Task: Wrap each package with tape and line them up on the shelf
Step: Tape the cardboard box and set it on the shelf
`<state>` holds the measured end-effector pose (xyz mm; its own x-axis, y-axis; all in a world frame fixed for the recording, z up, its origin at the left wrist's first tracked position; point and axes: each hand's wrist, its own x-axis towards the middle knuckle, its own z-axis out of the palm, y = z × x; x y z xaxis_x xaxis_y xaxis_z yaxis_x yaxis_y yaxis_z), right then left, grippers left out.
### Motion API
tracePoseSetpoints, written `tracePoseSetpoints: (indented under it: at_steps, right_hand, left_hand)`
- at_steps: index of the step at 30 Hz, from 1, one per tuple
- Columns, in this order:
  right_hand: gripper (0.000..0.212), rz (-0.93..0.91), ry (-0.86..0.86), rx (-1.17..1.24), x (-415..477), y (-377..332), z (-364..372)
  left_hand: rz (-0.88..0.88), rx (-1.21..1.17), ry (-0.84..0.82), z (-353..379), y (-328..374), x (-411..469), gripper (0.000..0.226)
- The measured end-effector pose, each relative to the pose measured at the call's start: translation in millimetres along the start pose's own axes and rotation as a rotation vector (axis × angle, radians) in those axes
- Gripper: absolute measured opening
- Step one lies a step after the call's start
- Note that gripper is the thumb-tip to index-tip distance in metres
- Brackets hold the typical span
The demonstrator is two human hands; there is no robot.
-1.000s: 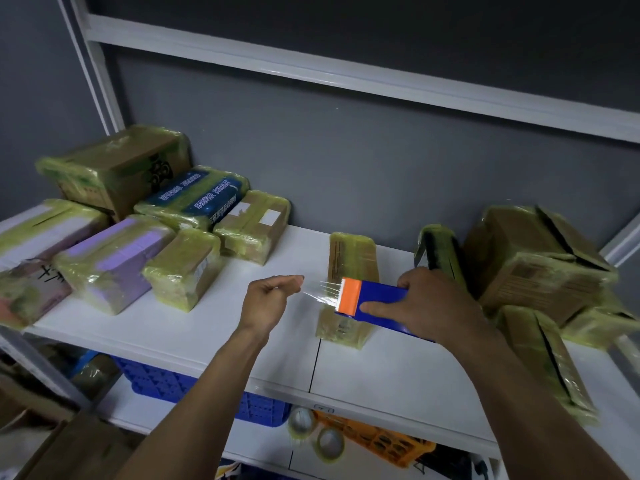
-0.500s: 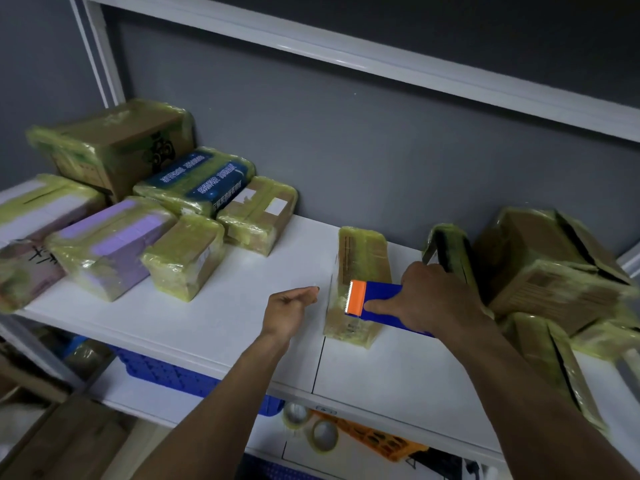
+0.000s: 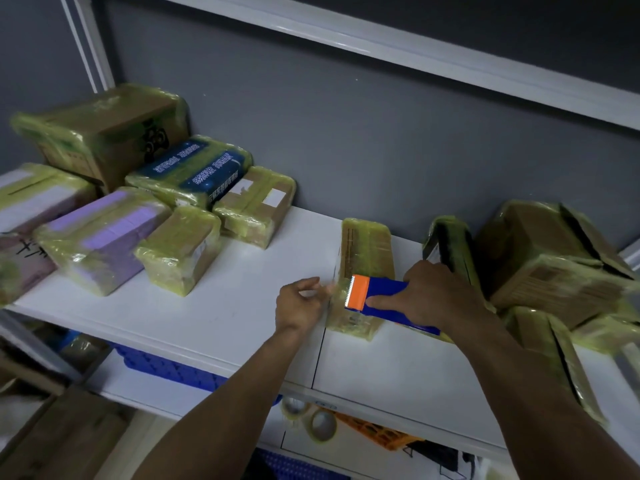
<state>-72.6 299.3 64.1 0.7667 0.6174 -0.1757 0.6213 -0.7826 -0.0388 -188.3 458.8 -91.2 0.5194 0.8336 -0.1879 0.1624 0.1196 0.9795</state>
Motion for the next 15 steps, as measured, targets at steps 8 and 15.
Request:
tracePoseSetpoints:
  at_steps: [8,15]
  right_hand:
    - [0.083,-0.018,0.009,0.032,2,4,4]
    - [0.098,-0.051,0.001,0.072,-2,6,2]
  left_hand:
    - [0.364,-0.065,-0.205,3,-12,-28,0.029]
    - [0.326,-0.062,-0.387,-13,-4,-21,0.039]
